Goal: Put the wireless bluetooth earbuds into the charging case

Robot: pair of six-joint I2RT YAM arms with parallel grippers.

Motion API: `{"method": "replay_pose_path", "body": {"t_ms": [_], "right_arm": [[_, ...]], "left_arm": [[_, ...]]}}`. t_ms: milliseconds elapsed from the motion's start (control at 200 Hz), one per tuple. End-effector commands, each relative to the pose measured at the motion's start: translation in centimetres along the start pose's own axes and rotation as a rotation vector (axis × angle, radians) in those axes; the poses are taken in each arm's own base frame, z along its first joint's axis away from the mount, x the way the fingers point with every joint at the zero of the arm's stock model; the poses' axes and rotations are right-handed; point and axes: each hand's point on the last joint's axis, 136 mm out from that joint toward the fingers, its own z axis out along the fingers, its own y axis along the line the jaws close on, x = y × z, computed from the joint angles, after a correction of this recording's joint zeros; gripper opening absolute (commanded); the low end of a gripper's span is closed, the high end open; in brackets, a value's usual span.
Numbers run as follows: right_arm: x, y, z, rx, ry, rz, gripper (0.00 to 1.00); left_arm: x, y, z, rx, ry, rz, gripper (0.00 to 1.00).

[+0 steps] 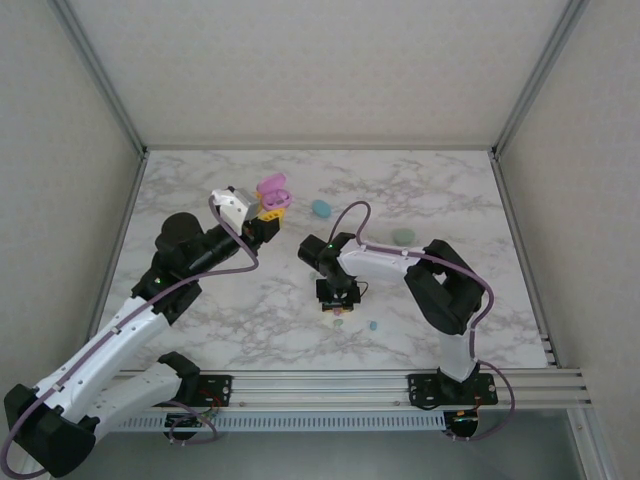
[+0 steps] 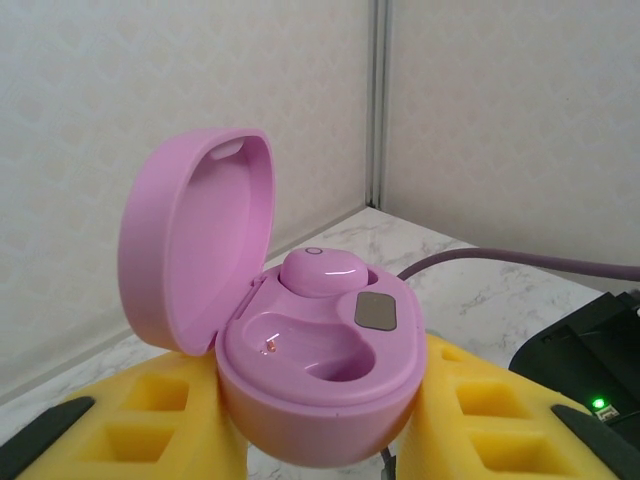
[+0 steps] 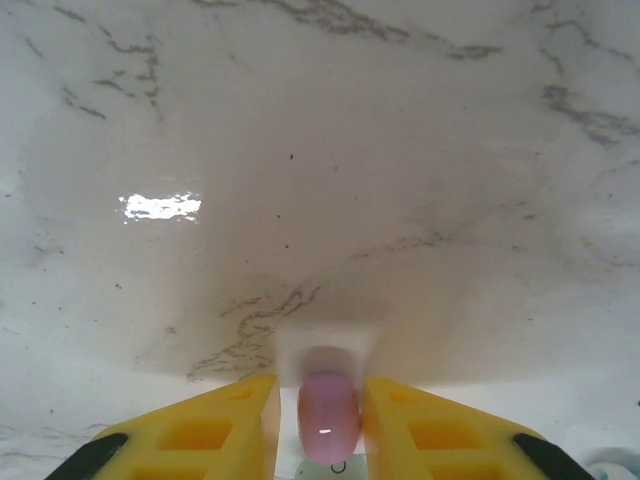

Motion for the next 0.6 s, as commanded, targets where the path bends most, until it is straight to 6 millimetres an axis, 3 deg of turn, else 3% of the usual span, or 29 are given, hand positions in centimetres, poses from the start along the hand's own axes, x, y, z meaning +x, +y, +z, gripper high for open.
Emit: {"method": "replay_pose_path", "body": {"t_ms": [0,345,596], "right_arm": [[0.4,-1.0,0.1,0.076,0.011,-0.047,0.28],[0.2,-1.0,0.2,0.085,0.012,-0.074,0.24],[-0.3,-1.0,-1.2,0.081,-0.027,-0.083,0.21]], "left_arm": [[-1.2,0.1,-0.6,-0.017,-0.035,0.009,0.29],[-1.2,0.1,-0.6,-0.015,-0.035,0.0,0.29],[-1.2,0.1,-0.4,-0.018,-0.035,0.0,0.29]]}}
